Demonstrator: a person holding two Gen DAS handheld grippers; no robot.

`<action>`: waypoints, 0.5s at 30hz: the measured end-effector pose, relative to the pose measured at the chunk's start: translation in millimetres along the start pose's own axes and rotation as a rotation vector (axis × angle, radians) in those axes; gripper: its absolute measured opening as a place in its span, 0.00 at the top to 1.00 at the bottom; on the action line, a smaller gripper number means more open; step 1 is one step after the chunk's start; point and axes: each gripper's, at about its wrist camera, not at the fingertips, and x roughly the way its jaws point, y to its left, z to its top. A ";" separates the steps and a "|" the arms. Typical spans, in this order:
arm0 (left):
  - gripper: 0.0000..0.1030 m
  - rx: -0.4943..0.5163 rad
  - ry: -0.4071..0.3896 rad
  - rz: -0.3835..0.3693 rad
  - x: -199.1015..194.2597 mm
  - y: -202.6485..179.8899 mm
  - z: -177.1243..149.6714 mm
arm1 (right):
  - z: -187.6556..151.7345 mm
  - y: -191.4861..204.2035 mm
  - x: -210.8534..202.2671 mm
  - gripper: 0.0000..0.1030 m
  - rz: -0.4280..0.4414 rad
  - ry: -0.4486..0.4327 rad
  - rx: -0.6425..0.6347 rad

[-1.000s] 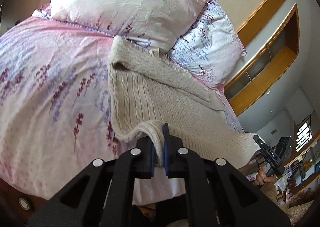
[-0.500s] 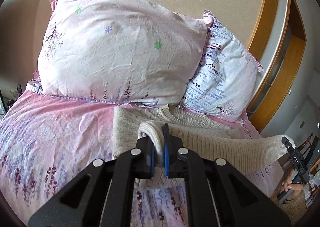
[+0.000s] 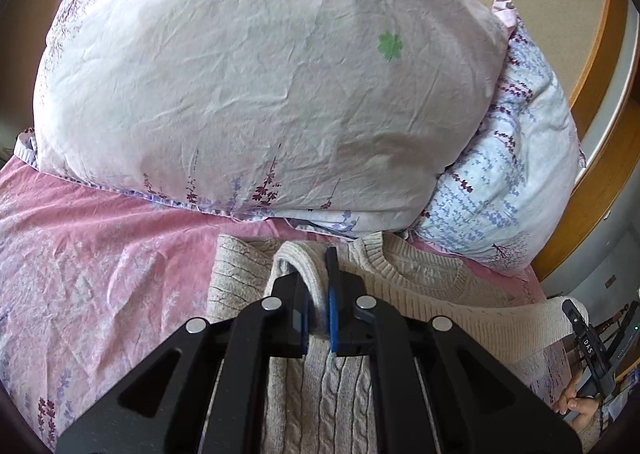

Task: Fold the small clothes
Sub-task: 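Carry the hem toward the collar with the left tool while the right tool grips the hem too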

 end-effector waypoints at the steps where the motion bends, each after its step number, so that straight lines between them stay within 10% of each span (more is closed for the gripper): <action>1: 0.94 -0.011 0.013 0.001 7.8 2.5 0.1 | 0.6 -2.4 9.5 0.93 0.003 0.021 0.019; 15: 0.92 -0.096 0.144 -0.007 73.3 17.1 -3.6 | -7.7 -40.3 92.2 0.84 0.065 0.267 0.369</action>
